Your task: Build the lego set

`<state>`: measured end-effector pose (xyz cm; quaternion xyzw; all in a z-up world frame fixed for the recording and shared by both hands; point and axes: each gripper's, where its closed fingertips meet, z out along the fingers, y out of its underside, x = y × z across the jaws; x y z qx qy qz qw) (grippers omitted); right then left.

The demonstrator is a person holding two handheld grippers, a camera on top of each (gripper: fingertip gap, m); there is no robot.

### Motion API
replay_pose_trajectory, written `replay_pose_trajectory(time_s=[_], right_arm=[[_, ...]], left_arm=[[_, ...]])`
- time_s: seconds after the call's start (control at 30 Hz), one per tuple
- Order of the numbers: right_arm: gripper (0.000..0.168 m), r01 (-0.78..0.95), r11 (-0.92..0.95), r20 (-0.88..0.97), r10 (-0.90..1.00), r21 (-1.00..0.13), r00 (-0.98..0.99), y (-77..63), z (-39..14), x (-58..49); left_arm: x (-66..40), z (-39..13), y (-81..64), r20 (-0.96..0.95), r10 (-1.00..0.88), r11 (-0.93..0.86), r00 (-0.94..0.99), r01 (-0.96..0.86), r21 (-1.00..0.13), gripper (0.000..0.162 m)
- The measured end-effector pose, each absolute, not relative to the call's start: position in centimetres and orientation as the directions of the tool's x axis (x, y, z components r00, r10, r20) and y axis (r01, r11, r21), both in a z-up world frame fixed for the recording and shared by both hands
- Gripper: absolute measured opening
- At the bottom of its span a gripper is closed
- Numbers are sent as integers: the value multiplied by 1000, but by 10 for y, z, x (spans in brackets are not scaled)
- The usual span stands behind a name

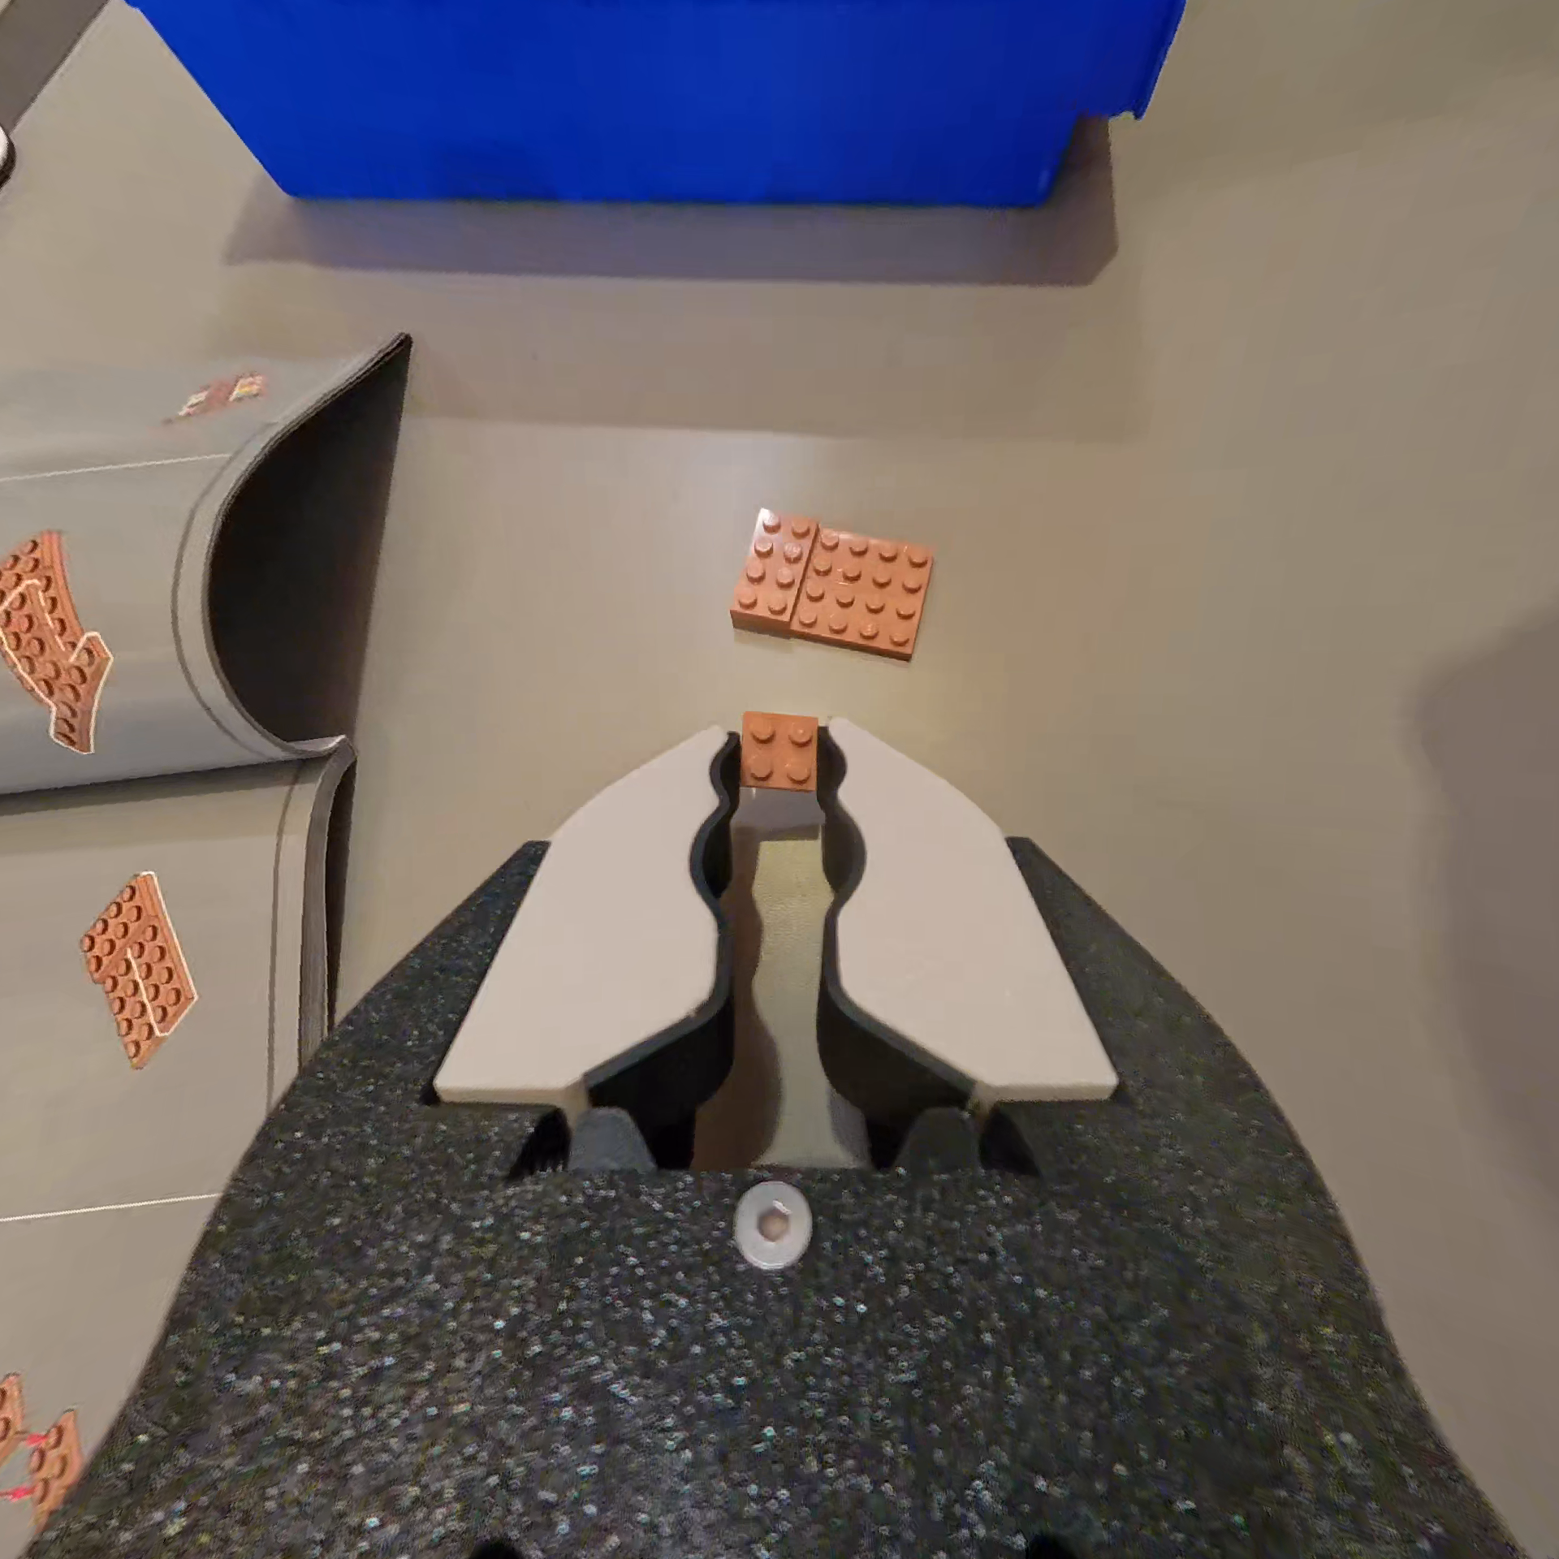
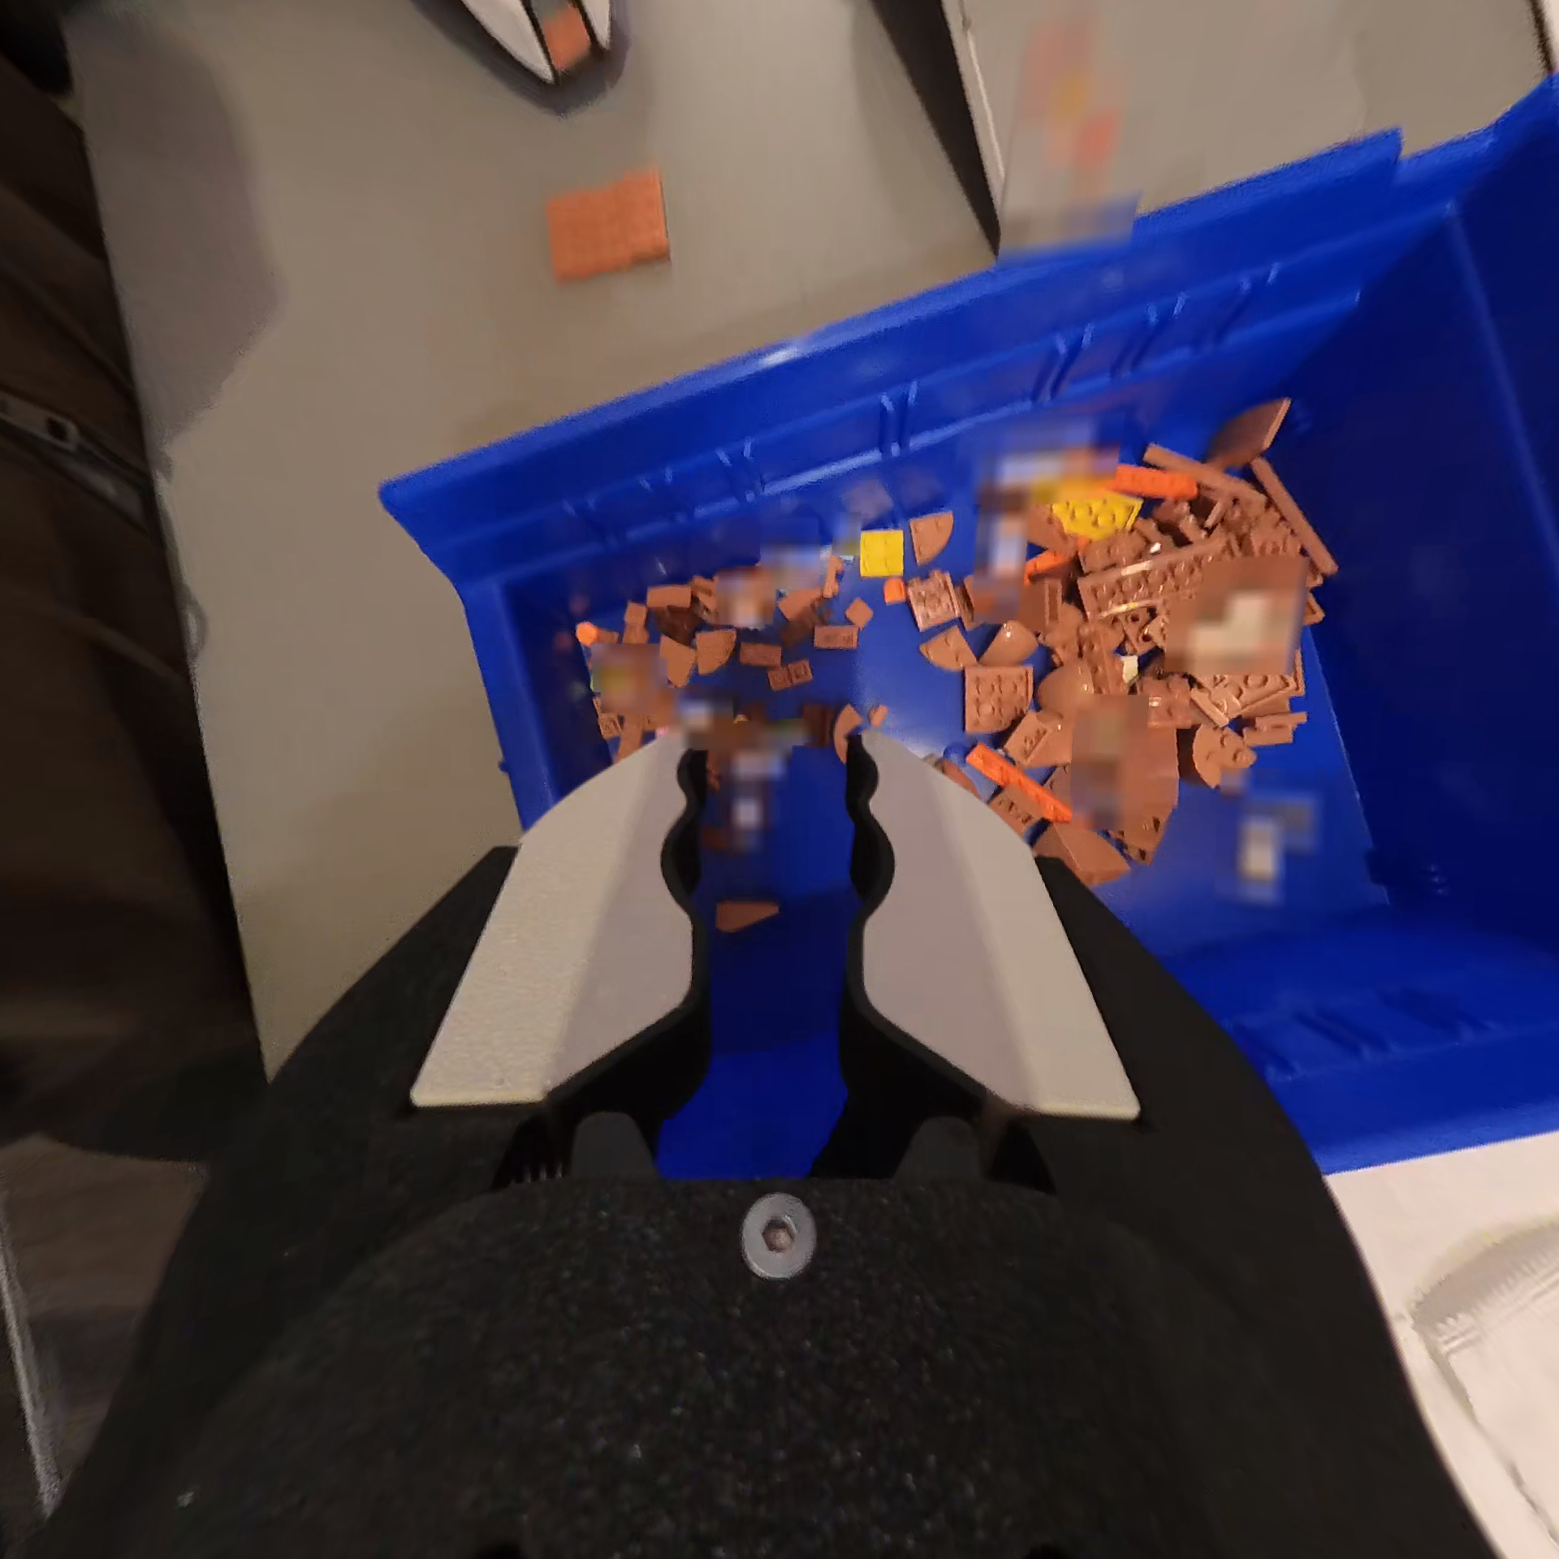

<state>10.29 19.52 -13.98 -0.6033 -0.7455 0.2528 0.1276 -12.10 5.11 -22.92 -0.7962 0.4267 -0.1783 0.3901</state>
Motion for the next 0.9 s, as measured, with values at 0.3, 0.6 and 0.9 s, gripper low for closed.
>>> replay_pose_trajectory(time_s=[0.3,0.6,0.9], right_arm=[[30,859,221,-143,937,-462,-318,198,-164,111],[30,852,266,-124,927,-451,-355,196,-170,116],[29,846,272,-107,928,-459,-356,201,-167,120]], left_arm=[[-119,-244,48,-30,-837,-368,547,-602,-709,17],[-118,-246,47,-13,-843,-374,538,-603,-705,17],[-117,-246,46,-11,-849,-367,528,-605,-706,18]])
